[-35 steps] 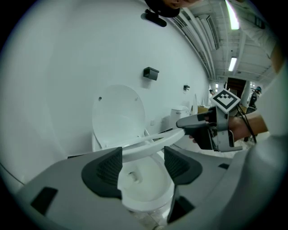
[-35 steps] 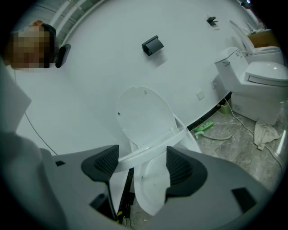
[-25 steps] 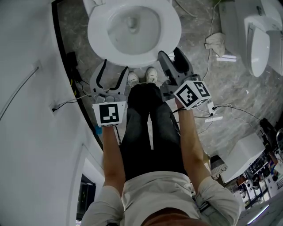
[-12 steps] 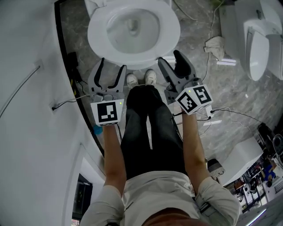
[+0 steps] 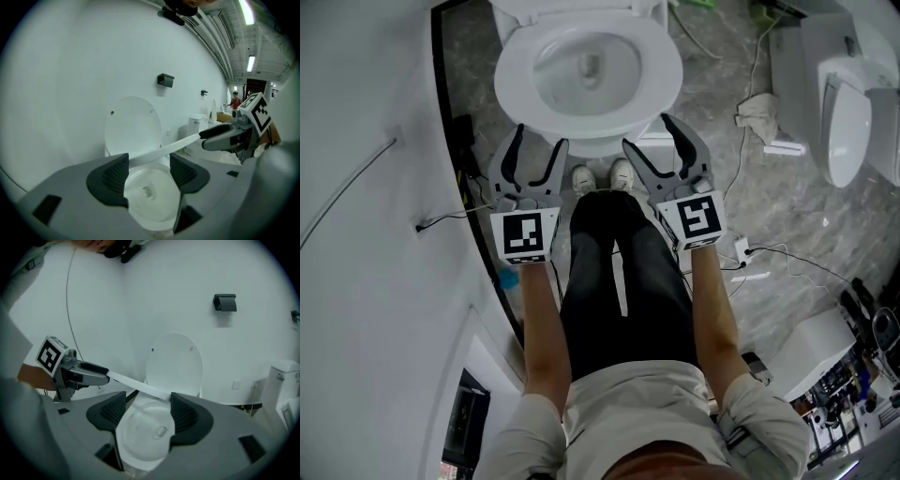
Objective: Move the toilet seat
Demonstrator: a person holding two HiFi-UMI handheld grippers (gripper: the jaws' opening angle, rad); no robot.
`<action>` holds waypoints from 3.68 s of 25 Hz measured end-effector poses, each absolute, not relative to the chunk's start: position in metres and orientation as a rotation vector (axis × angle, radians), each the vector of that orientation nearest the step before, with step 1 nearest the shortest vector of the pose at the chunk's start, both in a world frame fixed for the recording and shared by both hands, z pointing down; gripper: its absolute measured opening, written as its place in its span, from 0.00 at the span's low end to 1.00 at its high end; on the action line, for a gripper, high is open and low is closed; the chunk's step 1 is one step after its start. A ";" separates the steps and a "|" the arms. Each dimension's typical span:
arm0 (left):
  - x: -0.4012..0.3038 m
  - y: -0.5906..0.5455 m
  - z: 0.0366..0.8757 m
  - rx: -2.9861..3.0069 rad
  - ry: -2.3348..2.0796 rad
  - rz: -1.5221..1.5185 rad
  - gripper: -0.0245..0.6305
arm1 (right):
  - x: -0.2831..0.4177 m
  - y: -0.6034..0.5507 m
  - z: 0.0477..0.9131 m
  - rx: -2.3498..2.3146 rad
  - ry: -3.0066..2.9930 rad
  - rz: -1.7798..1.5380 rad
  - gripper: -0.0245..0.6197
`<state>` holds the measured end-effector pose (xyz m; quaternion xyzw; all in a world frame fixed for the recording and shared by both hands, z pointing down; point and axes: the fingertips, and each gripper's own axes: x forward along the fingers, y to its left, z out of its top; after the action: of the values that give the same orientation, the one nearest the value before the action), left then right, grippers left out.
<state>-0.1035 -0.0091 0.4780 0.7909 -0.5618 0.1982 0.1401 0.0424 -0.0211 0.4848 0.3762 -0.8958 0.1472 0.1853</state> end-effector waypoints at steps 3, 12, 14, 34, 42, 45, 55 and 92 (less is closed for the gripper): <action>-0.105 -0.014 0.473 2.275 -1.637 0.550 0.49 | 0.043 -0.027 0.479 1.077 -2.522 0.348 0.51; -0.110 -0.028 0.462 2.211 -1.678 0.499 0.48 | 0.044 -0.051 0.465 1.105 -2.556 0.349 0.48; -0.111 -0.032 0.459 2.206 -1.682 0.491 0.48 | 0.043 -0.056 0.461 1.107 -2.559 0.359 0.48; -0.121 -0.077 0.427 2.208 -1.687 0.424 0.48 | 0.038 -0.099 0.430 1.227 -2.570 0.436 0.48; -0.125 -0.095 0.416 2.209 -1.710 0.385 0.48 | 0.036 -0.118 0.419 1.270 -2.587 0.441 0.48; -0.126 -0.103 0.412 2.208 -1.716 0.374 0.47 | 0.035 -0.126 0.416 1.280 -2.586 0.443 0.48; -0.134 -0.130 0.398 2.226 -1.717 0.322 0.44 | 0.032 -0.155 0.403 1.339 -2.586 0.442 0.46; -0.154 -0.216 0.371 2.269 -1.728 0.196 0.38 | 0.025 -0.240 0.380 1.490 -2.568 0.418 0.38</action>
<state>-0.1540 -0.2158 0.3712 0.7858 -0.5984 0.0679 0.1408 0.0255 -0.2402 0.3801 0.4955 -0.8544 0.1389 0.0716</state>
